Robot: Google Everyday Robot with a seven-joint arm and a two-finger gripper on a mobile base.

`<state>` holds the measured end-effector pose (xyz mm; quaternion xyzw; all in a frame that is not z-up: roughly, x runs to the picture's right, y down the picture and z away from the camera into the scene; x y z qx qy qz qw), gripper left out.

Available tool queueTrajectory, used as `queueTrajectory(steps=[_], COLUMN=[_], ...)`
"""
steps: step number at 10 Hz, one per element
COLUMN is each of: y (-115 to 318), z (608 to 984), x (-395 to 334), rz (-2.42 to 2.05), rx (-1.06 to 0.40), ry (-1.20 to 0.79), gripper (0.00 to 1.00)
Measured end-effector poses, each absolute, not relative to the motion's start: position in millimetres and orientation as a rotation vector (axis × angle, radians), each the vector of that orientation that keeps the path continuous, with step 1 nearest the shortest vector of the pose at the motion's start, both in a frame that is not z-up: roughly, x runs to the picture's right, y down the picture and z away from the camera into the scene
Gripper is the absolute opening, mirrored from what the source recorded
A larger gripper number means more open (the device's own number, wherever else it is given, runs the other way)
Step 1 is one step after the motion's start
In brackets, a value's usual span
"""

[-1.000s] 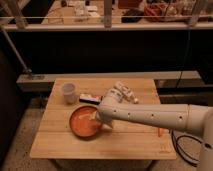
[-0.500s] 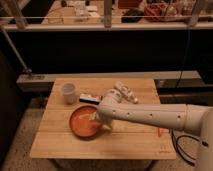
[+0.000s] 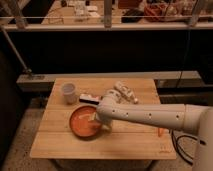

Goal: Pick up the ceramic bowl

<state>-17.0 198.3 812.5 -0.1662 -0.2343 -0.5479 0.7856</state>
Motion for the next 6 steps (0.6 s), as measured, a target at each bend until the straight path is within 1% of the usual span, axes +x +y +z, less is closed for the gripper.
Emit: queueTrajectory(steps=[1,2,3,6], y=[198.4,199.3,199.2,200.7], z=[812.7,813.0,813.4,814.2], x=[-17.5,-17.3,-17.5,-19.3], rz=[-1.182,-1.181,-1.181,-1.182], rx=[-0.359,-0.361,-0.362,-0.367], ry=[-0.506,-0.508,-0.509,-0.513], gripper=[0.75,0.69,0.62,0.55])
